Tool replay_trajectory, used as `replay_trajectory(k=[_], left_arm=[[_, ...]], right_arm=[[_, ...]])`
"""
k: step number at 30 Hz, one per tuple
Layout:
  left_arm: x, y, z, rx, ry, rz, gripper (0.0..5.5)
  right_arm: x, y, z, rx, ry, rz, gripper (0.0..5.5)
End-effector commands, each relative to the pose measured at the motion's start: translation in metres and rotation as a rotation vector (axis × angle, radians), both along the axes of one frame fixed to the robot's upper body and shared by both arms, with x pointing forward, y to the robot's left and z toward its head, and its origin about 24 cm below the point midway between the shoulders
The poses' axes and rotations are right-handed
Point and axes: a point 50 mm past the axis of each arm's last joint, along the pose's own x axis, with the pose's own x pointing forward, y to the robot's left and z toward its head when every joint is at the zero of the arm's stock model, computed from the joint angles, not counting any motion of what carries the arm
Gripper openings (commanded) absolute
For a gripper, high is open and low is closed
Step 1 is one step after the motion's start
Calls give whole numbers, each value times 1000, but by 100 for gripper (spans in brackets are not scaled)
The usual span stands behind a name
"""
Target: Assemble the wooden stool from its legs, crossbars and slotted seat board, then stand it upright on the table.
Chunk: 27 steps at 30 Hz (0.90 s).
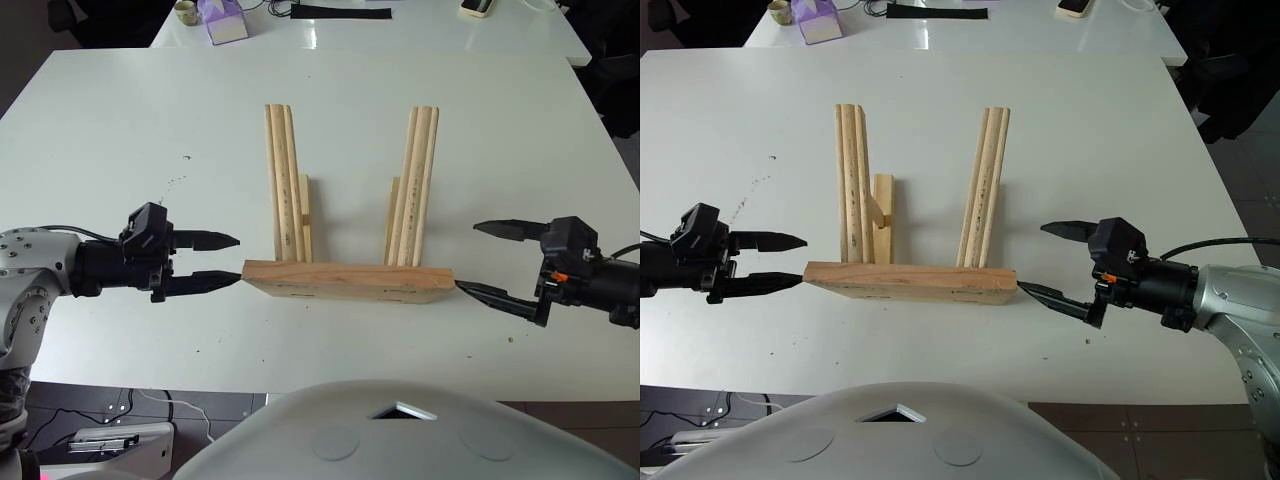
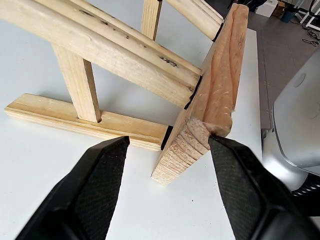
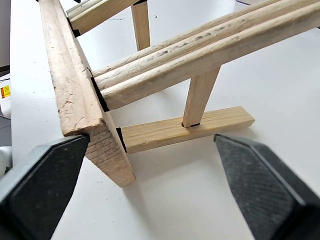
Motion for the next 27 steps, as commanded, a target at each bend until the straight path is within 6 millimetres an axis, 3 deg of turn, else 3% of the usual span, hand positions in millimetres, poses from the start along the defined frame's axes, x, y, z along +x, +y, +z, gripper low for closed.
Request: replay_trajectory(k=[1,11,17,22,27], left_arm=[[-11,-8,-20,6,52,-72,296],[-11,14,-52,180,9,-50,296],[-5,-15,-79,129,-33,-65,296],[-7,-12,-107,224,-87,-101,296],[-4,-18,-118,184,-109,-104,233]], right_arm=[[-1,-2,-7,28,26,61,462],[-9,-30,-46,-74,111,9,462],[-17,-9,-83,-61,176,87,462],[-12,2,-96,-46,167,96,462],[-8,12,-109,-47,152,109,460]])
